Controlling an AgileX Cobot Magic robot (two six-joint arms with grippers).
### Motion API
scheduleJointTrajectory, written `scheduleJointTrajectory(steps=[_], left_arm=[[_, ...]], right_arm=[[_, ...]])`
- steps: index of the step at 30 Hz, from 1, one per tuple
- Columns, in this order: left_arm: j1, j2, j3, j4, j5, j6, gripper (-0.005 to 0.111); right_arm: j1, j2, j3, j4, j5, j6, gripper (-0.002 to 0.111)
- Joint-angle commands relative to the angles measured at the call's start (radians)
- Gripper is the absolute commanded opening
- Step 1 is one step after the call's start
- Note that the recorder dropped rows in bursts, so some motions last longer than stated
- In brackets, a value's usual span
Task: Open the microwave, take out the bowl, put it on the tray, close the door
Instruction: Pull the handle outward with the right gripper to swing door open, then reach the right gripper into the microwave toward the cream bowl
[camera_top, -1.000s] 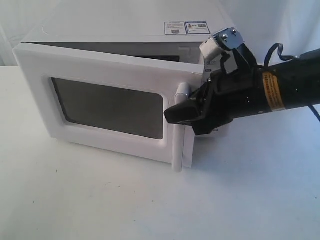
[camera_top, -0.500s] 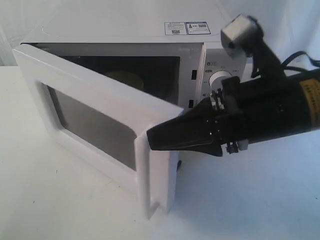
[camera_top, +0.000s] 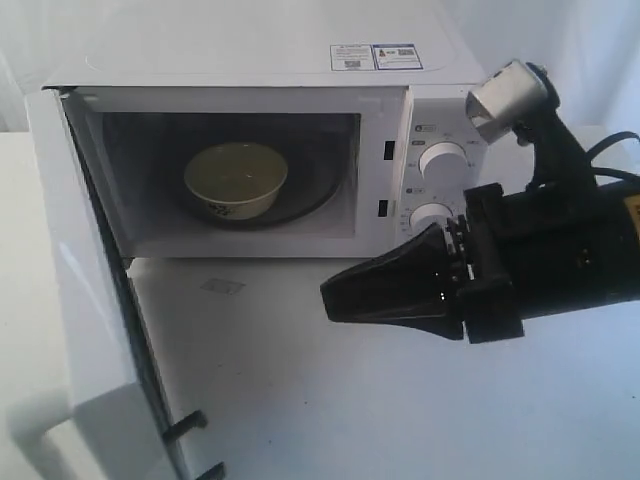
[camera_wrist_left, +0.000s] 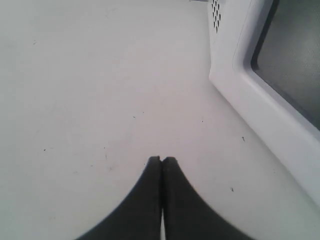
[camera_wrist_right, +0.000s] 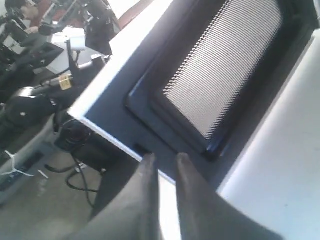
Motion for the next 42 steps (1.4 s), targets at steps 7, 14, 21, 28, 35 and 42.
scheduleJointTrajectory(steps=[7,14,21,28,35,42], left_arm=[[-0.005,-0.004,0.005,-0.005,0.001,-0.003,0.0],[-0.005,-0.004,0.005,-0.005,0.001,-0.003,0.0],[-0.005,-0.004,0.005,-0.005,0.001,-0.003,0.0],[-0.005,-0.004,0.005,-0.005,0.001,-0.003,0.0],[-0.005,-0.004,0.005,-0.005,0.001,-0.003,0.0],[-0.005,-0.004,0.005,-0.005,0.001,-0.003,0.0]], right_arm=[[0.079,0.11,-0.021,0.134,0.061,-0.595,0.0],[0.269,0.185,-0.161,0.009,0.411,-0.541,0.0],[0.408,0.216,-0.222,0.009,0.807,-0.501,0.0],[0.56,0.181,-0.222,0.009,1.259,-0.609,0.0],[0.658,0.232,-0.233,0.009,1.42,-0.988,0.0],[0.664,0.56,-0.413,0.467,1.771,-1.693,0.0]])
